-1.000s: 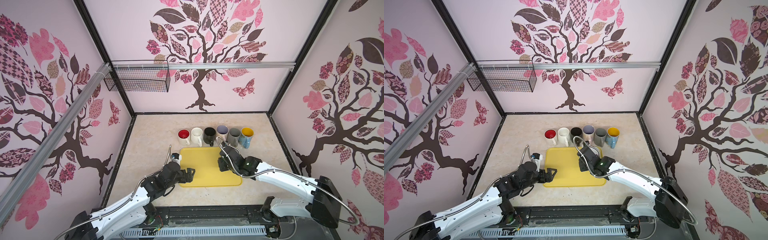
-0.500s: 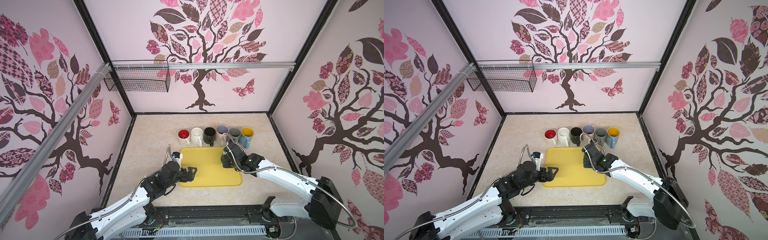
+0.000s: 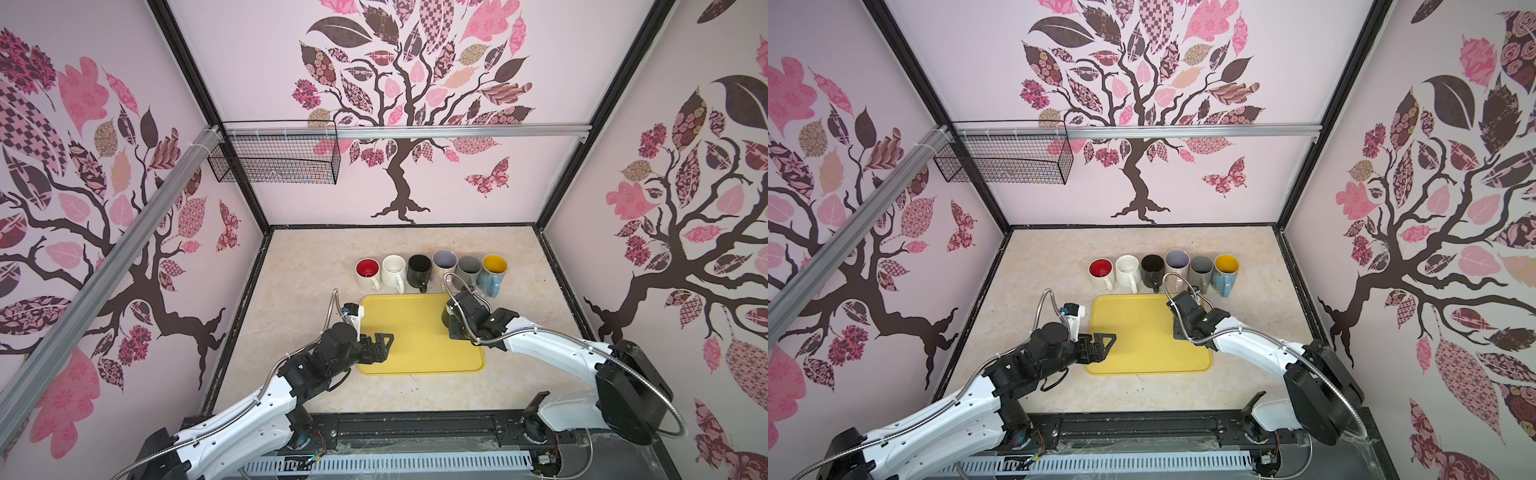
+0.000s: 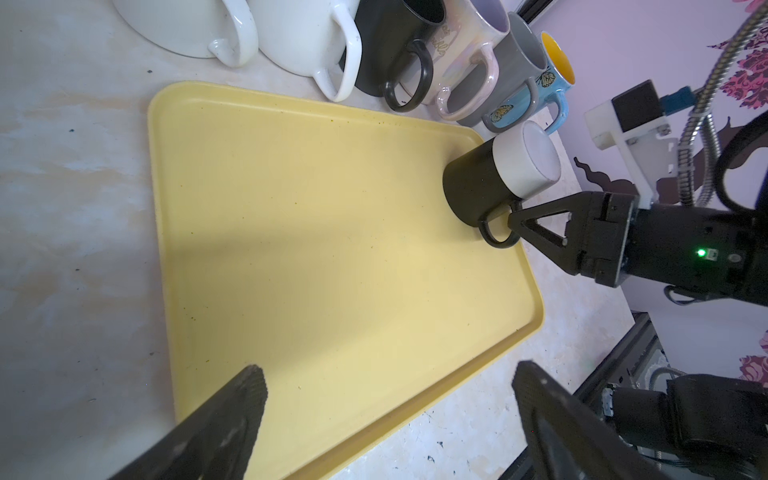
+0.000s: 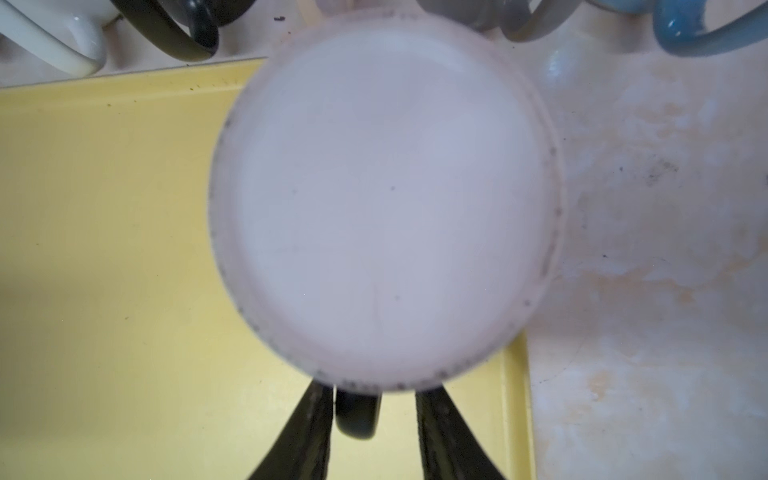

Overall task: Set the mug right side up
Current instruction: 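Move the right gripper over the upside-down black mug with white base, then lower the right gripper and close it on the black mug's white base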

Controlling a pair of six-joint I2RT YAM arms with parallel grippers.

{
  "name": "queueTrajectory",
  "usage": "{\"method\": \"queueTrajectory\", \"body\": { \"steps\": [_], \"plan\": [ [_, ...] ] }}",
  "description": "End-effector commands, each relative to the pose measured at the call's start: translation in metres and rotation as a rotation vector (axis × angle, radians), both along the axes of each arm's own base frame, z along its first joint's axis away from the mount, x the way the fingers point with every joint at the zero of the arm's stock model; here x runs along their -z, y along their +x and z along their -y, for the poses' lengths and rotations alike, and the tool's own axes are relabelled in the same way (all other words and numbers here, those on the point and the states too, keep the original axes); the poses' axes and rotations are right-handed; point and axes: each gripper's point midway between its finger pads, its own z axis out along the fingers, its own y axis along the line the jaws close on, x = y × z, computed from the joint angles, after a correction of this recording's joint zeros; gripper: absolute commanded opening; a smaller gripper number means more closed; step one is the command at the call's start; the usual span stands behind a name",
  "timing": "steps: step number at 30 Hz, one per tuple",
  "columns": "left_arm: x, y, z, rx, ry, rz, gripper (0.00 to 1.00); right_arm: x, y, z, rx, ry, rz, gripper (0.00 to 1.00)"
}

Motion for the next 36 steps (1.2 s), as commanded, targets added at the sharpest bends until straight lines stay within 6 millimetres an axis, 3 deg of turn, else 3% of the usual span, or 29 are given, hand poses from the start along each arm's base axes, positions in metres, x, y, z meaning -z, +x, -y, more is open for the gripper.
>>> {"method": "queueTrajectory", "body": {
  "steps": [1,11,29,36],
  "plan": [
    [0.003,0.001,-0.003,-0.007,0.003,0.007,0.96,0.008,0.005,0.005,0.022,-0.020,-0.001,0.37],
    [0.003,0.002,-0.002,-0.007,0.014,0.008,0.97,0.000,0.009,0.008,0.004,-0.037,0.027,0.37],
    [0.006,0.002,-0.002,-0.006,0.011,-0.002,0.97,0.016,0.024,0.012,-0.025,-0.168,0.001,0.36],
    [0.007,0.002,-0.001,-0.008,0.011,-0.005,0.96,0.004,0.028,0.007,-0.047,-0.149,0.027,0.36]
  ]
}}
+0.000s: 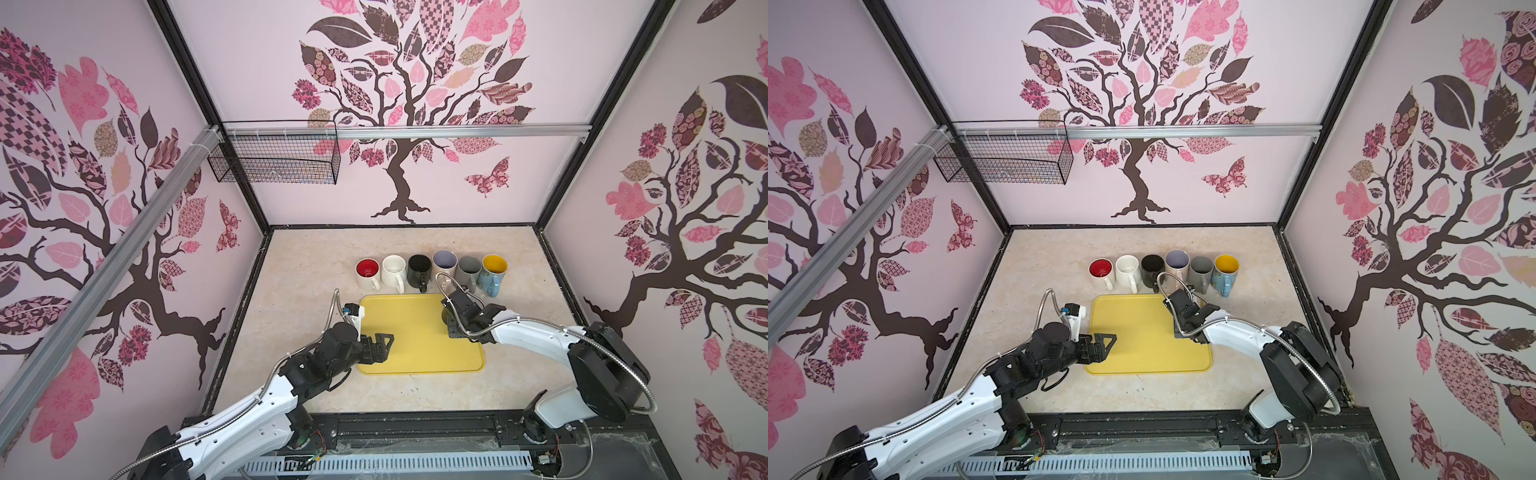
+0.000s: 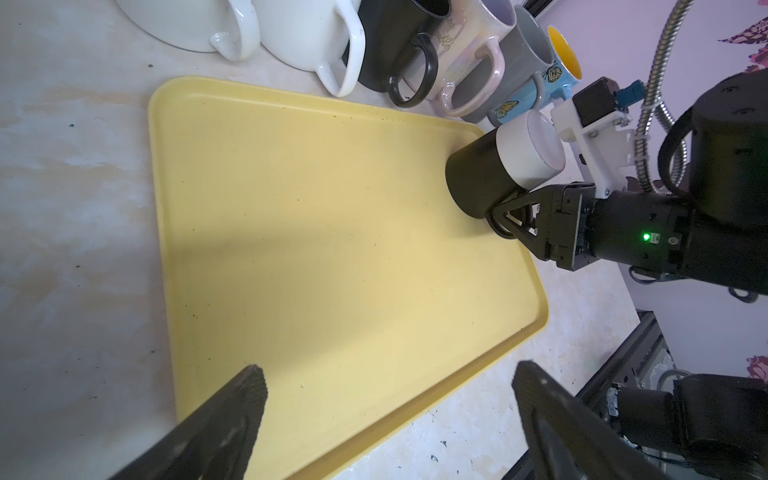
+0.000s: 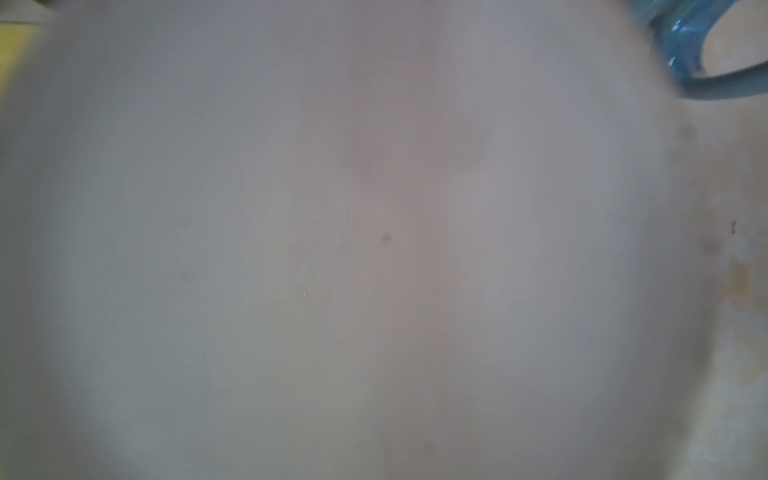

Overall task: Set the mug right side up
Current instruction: 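Lower the right gripper and close it on the black mug's white base, then lift the black mug off the tray with the right gripper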

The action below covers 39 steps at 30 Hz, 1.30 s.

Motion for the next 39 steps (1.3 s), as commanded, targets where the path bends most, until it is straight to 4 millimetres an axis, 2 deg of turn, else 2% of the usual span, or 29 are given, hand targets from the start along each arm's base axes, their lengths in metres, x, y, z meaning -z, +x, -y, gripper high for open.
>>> {"method": "queueTrajectory", "body": {
  "steps": [1,8,13,20,23,27,29,34,39],
  "plan": [
    [0.004,0.002,-0.001,-0.008,0.001,0.005,0.96,-0.019,0.012,-0.005,-0.009,0.008,0.043,0.36],
    [0.004,0.003,0.001,-0.004,-0.004,0.001,0.96,-0.030,0.013,-0.010,-0.020,0.046,0.060,0.36],
    [0.006,0.003,0.002,-0.002,-0.002,-0.005,0.97,-0.029,0.015,-0.010,-0.025,0.038,0.065,0.35],
    [0.007,0.003,0.002,-0.004,-0.004,-0.009,0.96,-0.031,0.016,-0.009,-0.030,0.026,0.068,0.26],
    [0.008,0.003,0.003,-0.002,-0.005,-0.011,0.96,-0.033,0.016,-0.010,-0.038,0.026,0.065,0.20],
    [0.009,0.003,0.005,0.003,-0.005,-0.016,0.96,-0.036,0.014,-0.010,-0.050,0.029,0.065,0.01],
    [0.010,0.002,0.005,0.006,-0.005,-0.020,0.96,-0.038,0.012,-0.010,-0.054,0.036,0.067,0.00],
    [0.009,0.000,0.004,0.010,-0.008,-0.026,0.96,-0.057,0.007,-0.020,-0.084,0.097,0.060,0.00],
    [0.004,-0.001,-0.003,-0.008,0.001,-0.016,0.96,-0.100,0.000,-0.043,-0.145,0.263,0.146,0.00]
  ]
}}
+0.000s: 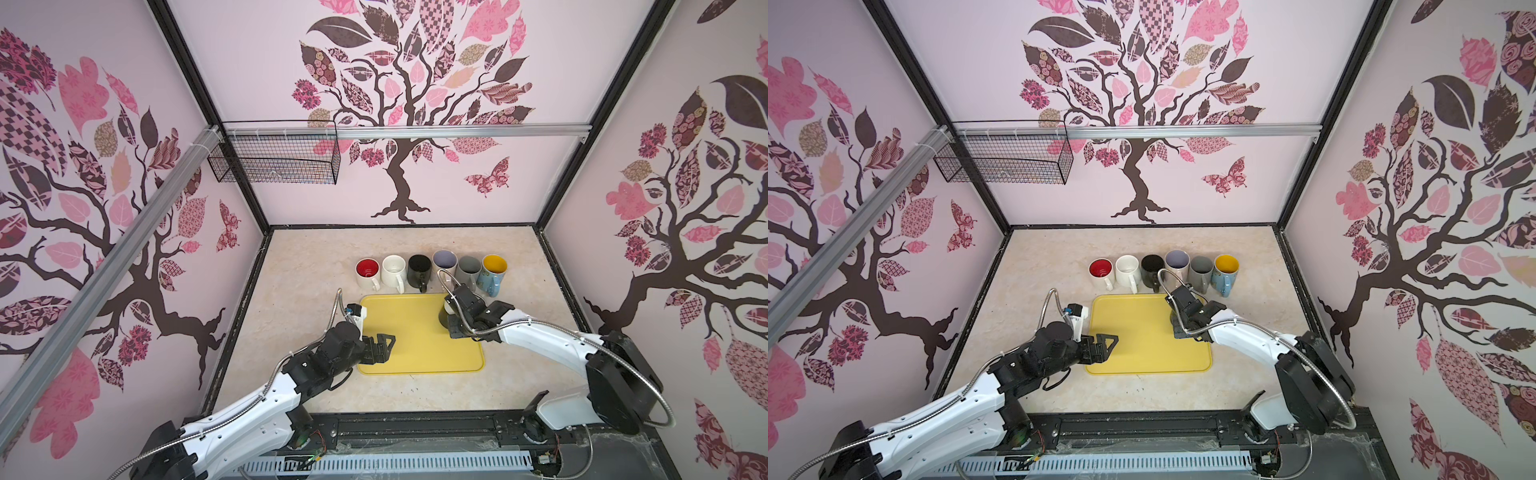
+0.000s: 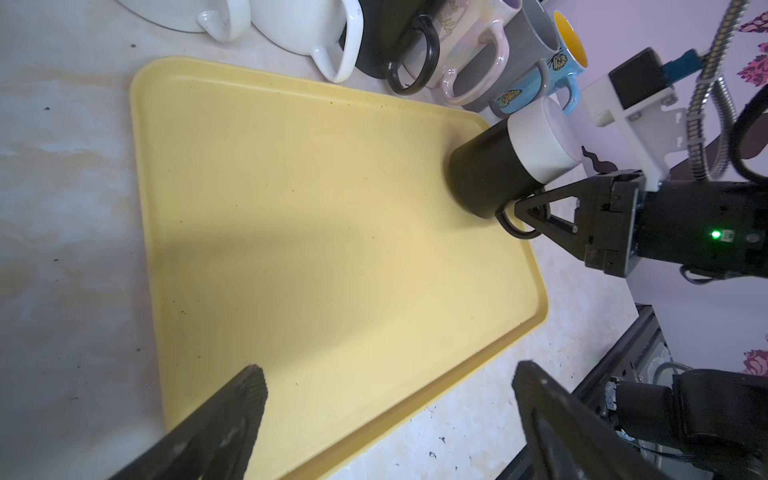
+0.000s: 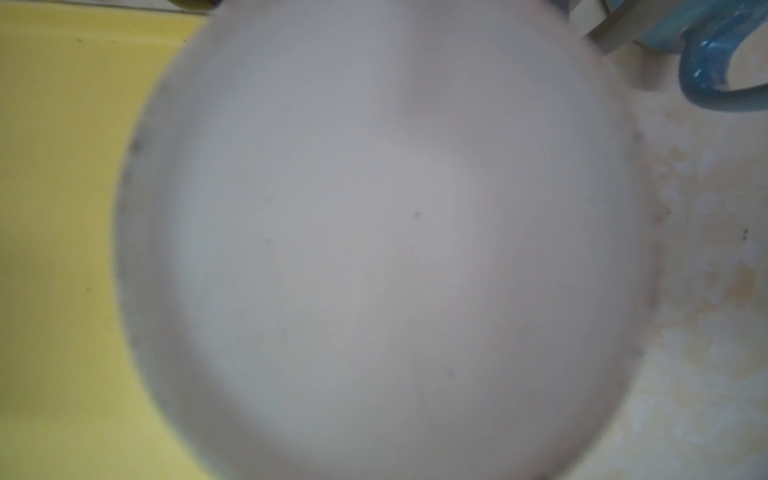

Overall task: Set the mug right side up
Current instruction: 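Lift the black mug off the tray with the right gripper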

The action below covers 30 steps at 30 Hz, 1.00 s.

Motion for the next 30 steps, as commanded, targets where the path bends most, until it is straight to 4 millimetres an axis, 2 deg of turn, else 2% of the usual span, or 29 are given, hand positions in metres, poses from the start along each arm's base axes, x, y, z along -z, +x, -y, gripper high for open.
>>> {"method": "queueTrajectory", "body": {
  "steps": [1,6,10,13,17,23,28,30],
  "plan": [
    [-0.002,0.000,-0.007,-0.020,0.008,0.006,0.96,-0.077,0.013,-0.033,-0.051,0.237,0.174,0.00],
    [-0.008,-0.004,-0.015,-0.037,0.009,0.014,0.96,-0.125,-0.002,-0.077,-0.169,0.631,0.270,0.00],
    [-0.022,-0.007,-0.018,-0.052,-0.061,0.040,0.97,-0.170,-0.010,-0.093,-0.218,0.897,0.370,0.00],
    [-0.038,-0.010,-0.018,-0.052,-0.132,0.072,0.96,-0.194,-0.016,-0.103,-0.268,1.031,0.400,0.00],
    [-0.062,-0.012,-0.018,-0.055,-0.236,0.120,0.96,-0.209,-0.024,-0.110,-0.314,1.150,0.402,0.00],
    [-0.102,-0.016,-0.012,-0.035,-0.420,0.191,0.93,-0.223,-0.035,-0.110,-0.365,1.285,0.461,0.00],
    [-0.134,-0.019,0.001,0.020,-0.566,0.225,0.92,-0.231,-0.040,-0.114,-0.384,1.384,0.439,0.00],
    [-0.140,-0.020,0.008,0.050,-0.606,0.218,0.91,-0.236,-0.043,-0.116,-0.395,1.437,0.430,0.00]
  ]
}}
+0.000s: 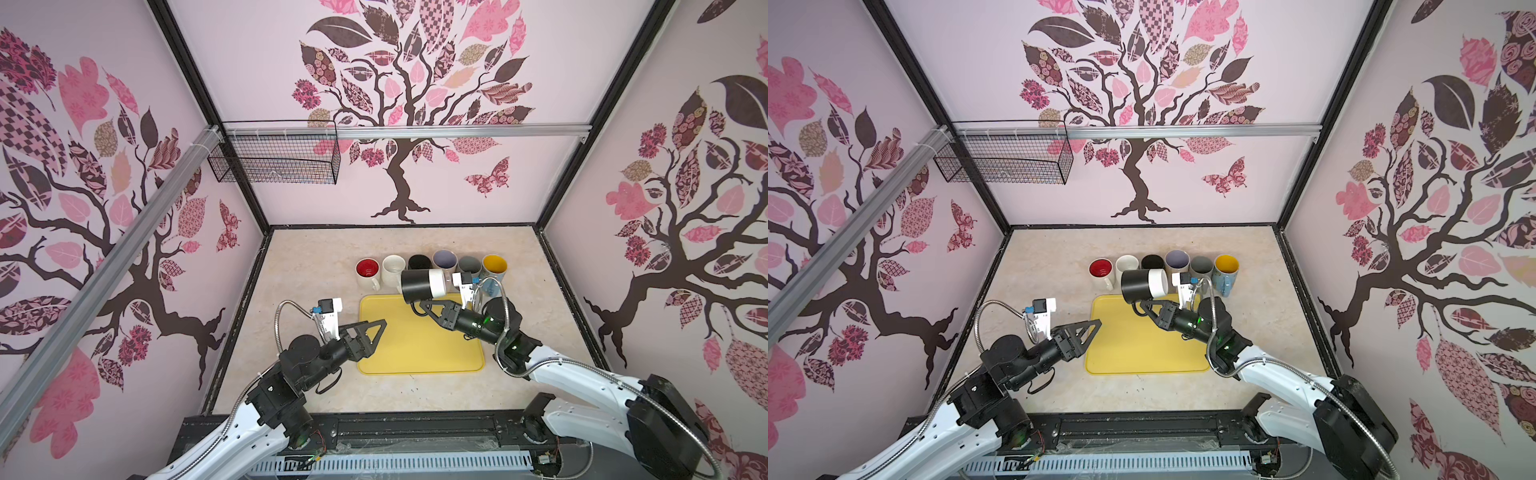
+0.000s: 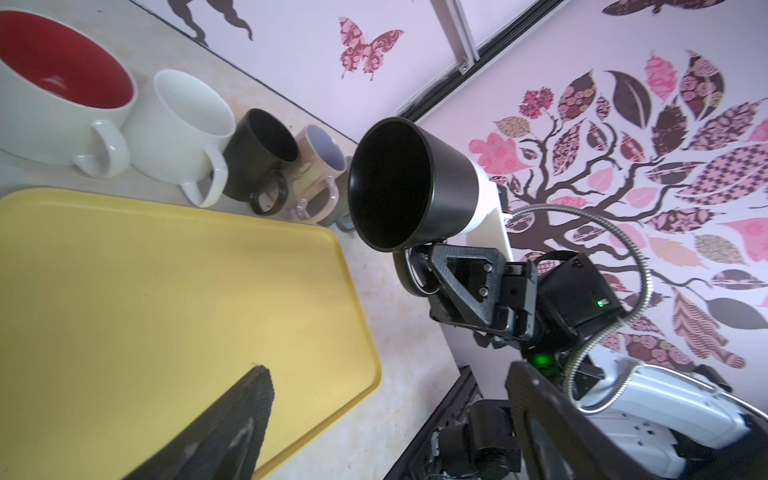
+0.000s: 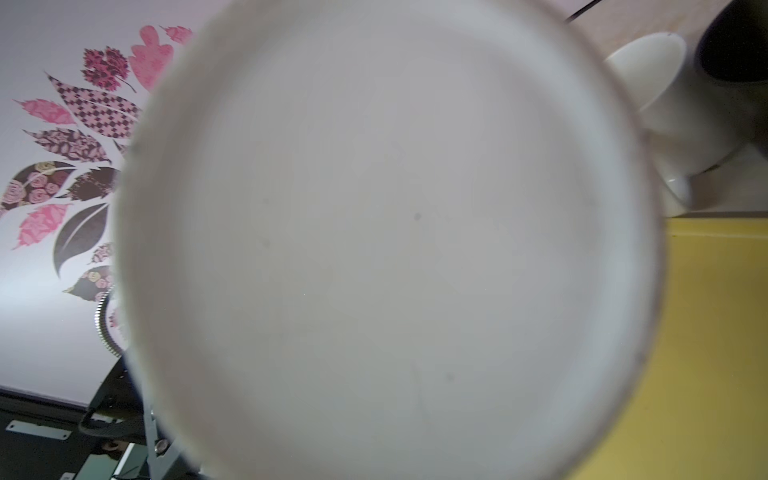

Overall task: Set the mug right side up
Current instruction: 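Lift the black mug off the tray with the right gripper, then hold the black mug sideways with the right gripper while the left gripper grasps it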

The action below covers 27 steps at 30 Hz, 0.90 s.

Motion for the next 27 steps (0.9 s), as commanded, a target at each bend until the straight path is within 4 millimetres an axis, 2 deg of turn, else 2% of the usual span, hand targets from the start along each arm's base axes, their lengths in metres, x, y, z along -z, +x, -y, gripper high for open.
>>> {"method": "queueTrajectory", "body": {
  "steps": [1,8,13,20,27],
  "plan": [
    [-0.015,-0.003,0.015,0.071,-0.108,0.022,0.89,-0.067,-0.014,-0.004,-0.077,0.231,0.144,0.00],
    [-0.041,0.001,0.030,0.118,-0.210,0.053,0.77,-0.075,-0.027,-0.032,-0.208,0.299,0.103,0.00],
    [-0.041,0.005,0.036,0.126,-0.217,0.041,0.73,-0.085,-0.035,-0.040,-0.249,0.346,0.113,0.00],
    [-0.039,0.008,0.032,0.098,-0.242,0.034,0.69,-0.092,-0.040,-0.045,-0.287,0.385,0.120,0.00],
    [-0.042,0.012,0.027,0.069,-0.288,0.043,0.58,-0.092,-0.049,-0.053,-0.324,0.406,0.122,0.00]
  ]
}}
